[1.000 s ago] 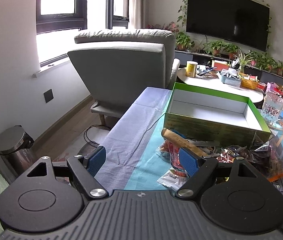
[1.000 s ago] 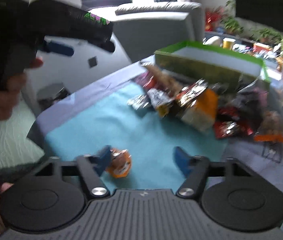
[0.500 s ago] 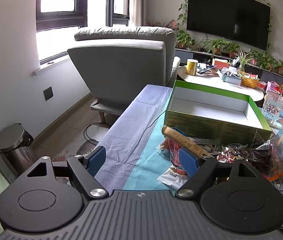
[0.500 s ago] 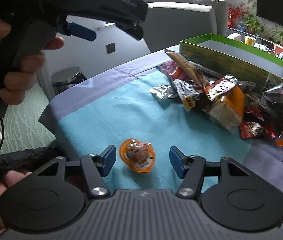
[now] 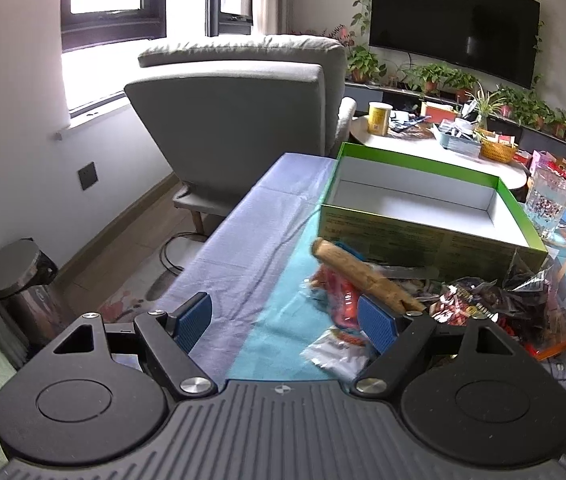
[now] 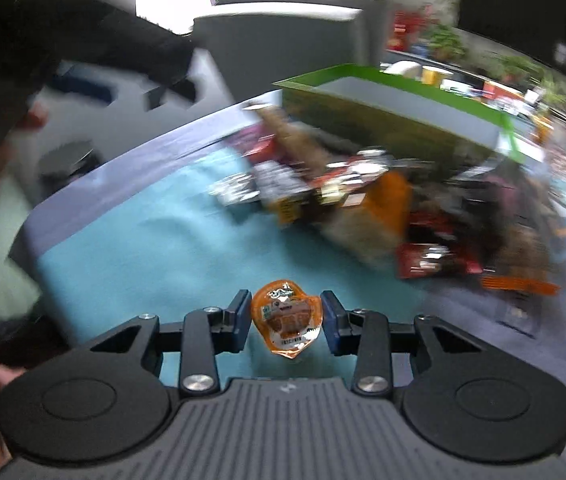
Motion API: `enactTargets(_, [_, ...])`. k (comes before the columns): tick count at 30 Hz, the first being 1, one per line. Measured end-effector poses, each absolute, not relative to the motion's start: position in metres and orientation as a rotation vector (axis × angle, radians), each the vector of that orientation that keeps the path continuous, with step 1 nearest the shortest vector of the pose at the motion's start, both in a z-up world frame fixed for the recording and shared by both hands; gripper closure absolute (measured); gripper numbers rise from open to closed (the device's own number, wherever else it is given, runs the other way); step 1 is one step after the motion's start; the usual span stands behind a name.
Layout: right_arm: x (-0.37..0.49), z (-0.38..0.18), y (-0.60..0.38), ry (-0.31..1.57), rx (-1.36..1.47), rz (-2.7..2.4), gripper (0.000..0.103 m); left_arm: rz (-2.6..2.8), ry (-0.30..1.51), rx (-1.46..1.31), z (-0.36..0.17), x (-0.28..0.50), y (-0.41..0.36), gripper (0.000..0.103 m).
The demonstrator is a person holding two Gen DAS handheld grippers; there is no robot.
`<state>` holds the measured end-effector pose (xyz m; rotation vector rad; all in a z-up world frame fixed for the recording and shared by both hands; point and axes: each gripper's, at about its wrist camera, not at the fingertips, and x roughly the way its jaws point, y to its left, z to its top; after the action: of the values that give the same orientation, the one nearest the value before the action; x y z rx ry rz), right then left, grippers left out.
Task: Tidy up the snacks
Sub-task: 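Grasp the long wrapped stick snack with the left gripper while the right holds the jelly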
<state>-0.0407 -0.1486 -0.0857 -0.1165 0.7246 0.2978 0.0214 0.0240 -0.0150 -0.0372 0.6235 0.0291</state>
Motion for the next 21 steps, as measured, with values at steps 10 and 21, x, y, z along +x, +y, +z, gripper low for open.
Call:
enactTargets(10, [-0.029, -0.071, -0.188, 0.657, -0.028, 0.176, 0.065, -0.002, 0.731, -0.088, -0.028, 0.078, -0.013, 0.025])
enactTargets(21, [-0.011, -0.075, -0.212, 0.658, 0.068, 0.153, 0.065, 0.004, 0.881, -0.074, -0.056, 0.117, -0.036, 0.028])
